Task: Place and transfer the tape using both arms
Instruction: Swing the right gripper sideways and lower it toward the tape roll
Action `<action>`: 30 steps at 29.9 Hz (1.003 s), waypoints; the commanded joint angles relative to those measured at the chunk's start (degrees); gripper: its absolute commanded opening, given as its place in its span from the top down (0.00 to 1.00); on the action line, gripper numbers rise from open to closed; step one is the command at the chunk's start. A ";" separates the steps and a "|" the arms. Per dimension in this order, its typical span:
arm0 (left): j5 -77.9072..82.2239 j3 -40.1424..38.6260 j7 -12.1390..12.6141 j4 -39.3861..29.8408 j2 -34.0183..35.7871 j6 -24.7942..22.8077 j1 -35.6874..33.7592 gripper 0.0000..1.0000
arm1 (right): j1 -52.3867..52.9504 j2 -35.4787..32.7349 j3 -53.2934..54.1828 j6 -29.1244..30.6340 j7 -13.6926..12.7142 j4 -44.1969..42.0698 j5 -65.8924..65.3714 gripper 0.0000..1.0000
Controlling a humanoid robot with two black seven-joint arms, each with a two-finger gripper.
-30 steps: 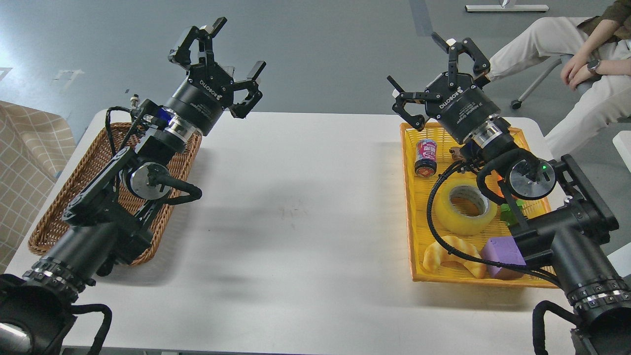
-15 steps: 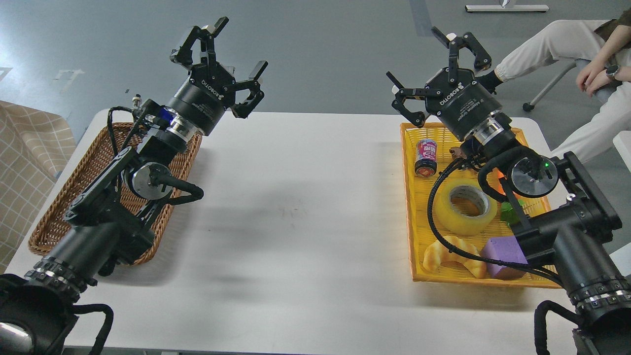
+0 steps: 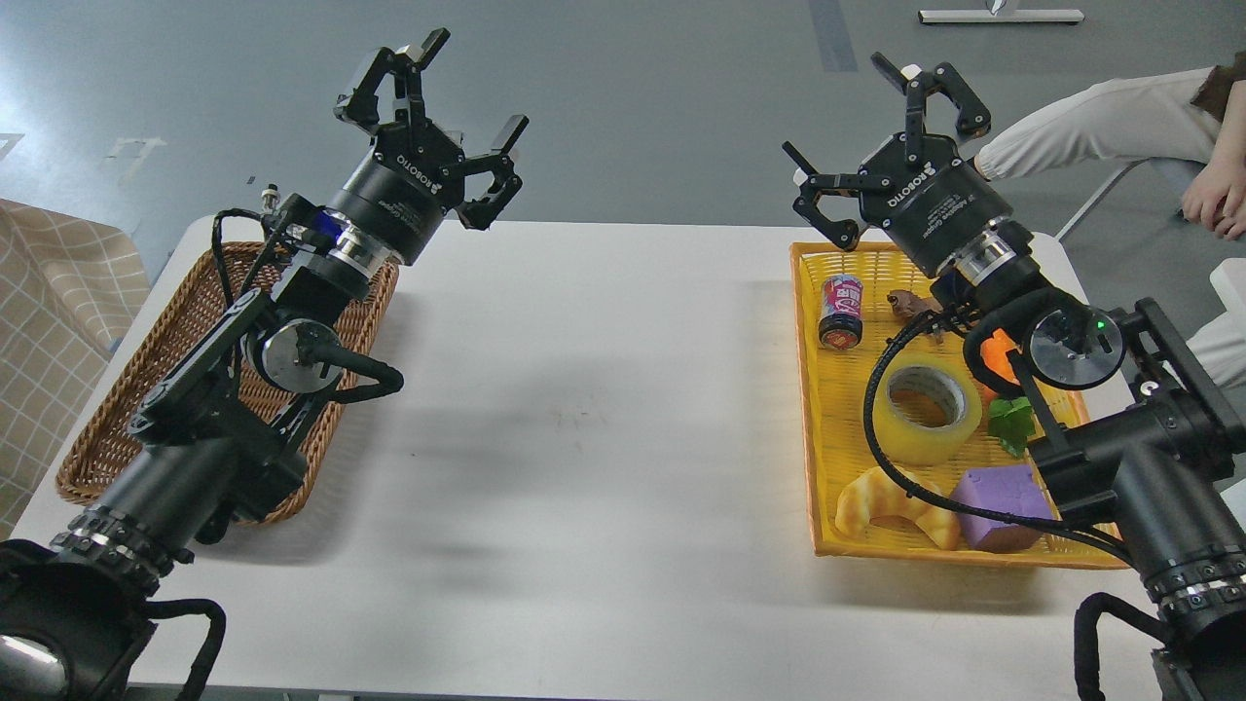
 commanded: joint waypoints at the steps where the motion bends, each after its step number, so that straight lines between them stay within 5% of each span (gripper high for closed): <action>1: 0.08 0.00 -0.11 0.01 0.00 0.00 -0.17 0.02 | -0.13 -0.98 -0.19 0.00 0.07 0.00 -0.13 0.00; 18: 0.08 0.09 -0.03 -0.08 -0.79 0.00 -0.09 0.02 | 3.28 -20.13 -17.49 0.00 -0.10 8.44 -22.42 0.00; 30: 0.08 0.18 -0.11 -0.17 -1.76 0.00 0.00 0.02 | 4.09 -23.13 -20.93 0.00 -0.02 16.44 -50.56 0.00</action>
